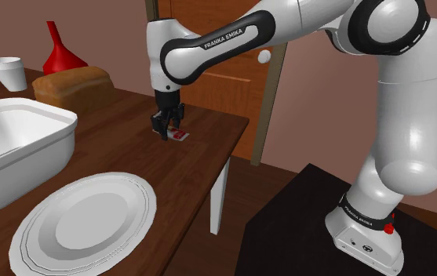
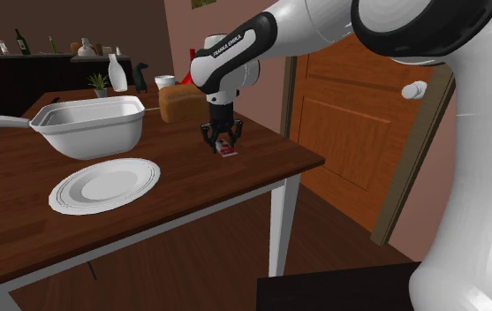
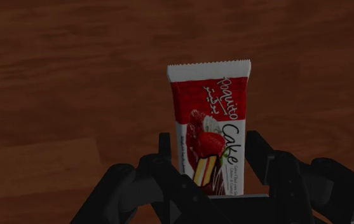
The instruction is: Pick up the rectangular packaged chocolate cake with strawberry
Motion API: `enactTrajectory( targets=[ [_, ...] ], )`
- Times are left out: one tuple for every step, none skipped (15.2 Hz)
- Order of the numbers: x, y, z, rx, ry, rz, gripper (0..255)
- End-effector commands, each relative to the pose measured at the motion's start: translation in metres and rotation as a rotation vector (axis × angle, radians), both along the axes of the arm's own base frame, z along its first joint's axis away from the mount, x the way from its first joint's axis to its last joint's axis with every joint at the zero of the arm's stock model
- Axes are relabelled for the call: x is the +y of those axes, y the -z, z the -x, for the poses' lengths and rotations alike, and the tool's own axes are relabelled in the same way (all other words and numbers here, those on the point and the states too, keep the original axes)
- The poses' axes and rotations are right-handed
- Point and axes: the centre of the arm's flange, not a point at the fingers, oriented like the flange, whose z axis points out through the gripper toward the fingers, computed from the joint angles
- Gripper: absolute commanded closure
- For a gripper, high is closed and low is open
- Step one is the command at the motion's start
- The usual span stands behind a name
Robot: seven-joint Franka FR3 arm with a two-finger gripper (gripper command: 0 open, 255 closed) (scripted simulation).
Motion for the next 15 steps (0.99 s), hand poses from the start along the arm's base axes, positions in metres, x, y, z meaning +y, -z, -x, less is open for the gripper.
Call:
enactTrajectory(
  targets=[
    [0.000,0.003,0.001,0.006,-0.001,0.001,255],
    [0.001,0.003,0.001,0.006,-0.001,0.001,255],
    [0.000,0.004,0.001,0.006,-0.001,0.001,255],
    [0.001,0.002,0.000,0.006,-0.001,0.001,255],
    [0.001,-0.003,0.000,0.006,-0.001,0.001,255],
    [0.001,-0.008,0.000,0.006,-0.001,0.001,255],
    [0.001,-0.013,0.000,0.006,-0.001,0.001,255],
    [0.001,-0.019,0.000,0.006,-0.001,0.001,255],
    [0.001,-0.024,0.000,0.006,-0.001,0.001,255],
    [0.001,-0.029,0.000,0.006,-0.001,0.001,255],
    [0.001,-0.035,0.000,0.006,-0.001,0.001,255],
    [0.001,-0.040,0.000,0.006,-0.001,0.001,255],
    [0.001,-0.045,0.000,0.006,-0.001,0.001,255],
    [0.001,-0.050,0.000,0.006,-0.001,0.001,255],
    [0.001,-0.056,0.000,0.006,-0.001,0.001,255]
  ],
)
